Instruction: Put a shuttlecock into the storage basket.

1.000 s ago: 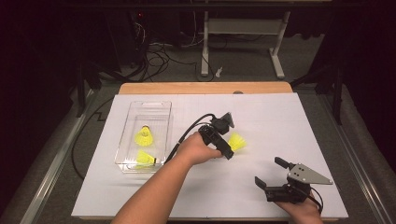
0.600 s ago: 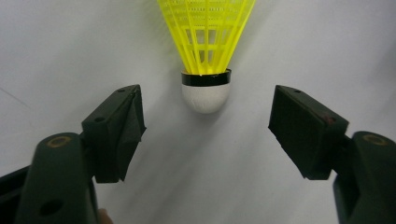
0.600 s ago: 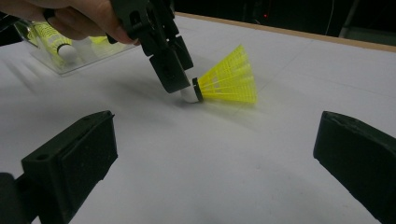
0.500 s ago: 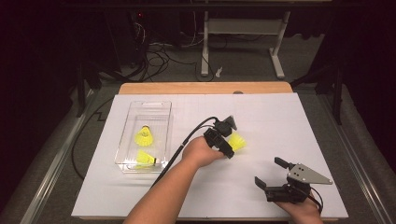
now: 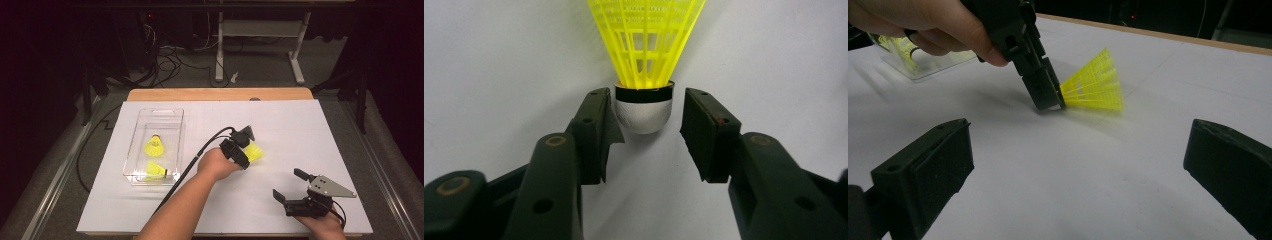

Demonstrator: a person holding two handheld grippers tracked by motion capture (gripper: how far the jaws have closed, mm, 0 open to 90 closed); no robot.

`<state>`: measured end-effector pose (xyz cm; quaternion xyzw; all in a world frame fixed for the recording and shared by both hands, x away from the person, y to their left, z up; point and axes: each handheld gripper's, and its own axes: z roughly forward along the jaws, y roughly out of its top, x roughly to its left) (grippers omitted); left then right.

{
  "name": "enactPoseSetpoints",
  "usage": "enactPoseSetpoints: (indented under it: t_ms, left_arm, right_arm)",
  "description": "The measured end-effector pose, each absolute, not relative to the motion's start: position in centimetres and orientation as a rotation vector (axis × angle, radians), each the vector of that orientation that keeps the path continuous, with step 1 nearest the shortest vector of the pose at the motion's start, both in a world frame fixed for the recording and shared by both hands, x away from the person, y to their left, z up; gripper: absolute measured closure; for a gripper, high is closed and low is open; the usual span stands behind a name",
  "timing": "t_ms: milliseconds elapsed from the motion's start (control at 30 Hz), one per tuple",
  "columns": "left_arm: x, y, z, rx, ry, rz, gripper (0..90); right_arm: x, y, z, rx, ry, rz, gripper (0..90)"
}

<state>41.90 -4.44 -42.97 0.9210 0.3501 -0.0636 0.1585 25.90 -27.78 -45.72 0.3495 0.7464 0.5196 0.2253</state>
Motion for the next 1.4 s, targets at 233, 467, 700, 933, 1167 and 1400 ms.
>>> enactPoseSetpoints:
  t_ms: [233, 467, 700, 933, 1167, 1400]
  left_arm:
    - [41.8, -4.6, -43.2, 2.641, 0.989, -0.172, 64.8]
    - [41.4, -4.2, -42.2, 2.644, 0.956, -0.155, 65.4]
    - [40.6, -2.9, -40.9, 2.640, 0.961, -0.138, 65.5]
    - [39.9, -1.4, -40.8, 2.632, 0.991, -0.153, 65.5]
    - [39.3, -0.3, -40.9, 2.638, 0.998, -0.158, 65.5]
    - [38.5, 0.8, -40.6, 2.640, 1.012, -0.147, 65.5]
  right_arm:
    - [25.9, -27.9, -45.7, 0.964, 2.055, 1.434, 0.0]
    - [25.9, -27.9, -45.7, 0.968, 2.055, 1.435, 0.0]
    - [25.9, -27.7, -45.7, 0.963, 2.060, 1.430, 0.0]
    - [25.9, -27.7, -45.7, 0.956, 2.062, 1.425, 0.0]
    - [25.9, -27.6, -45.7, 0.955, 2.063, 1.426, 0.0]
    - [25.8, -27.6, -45.7, 0.950, 2.065, 1.425, 0.0]
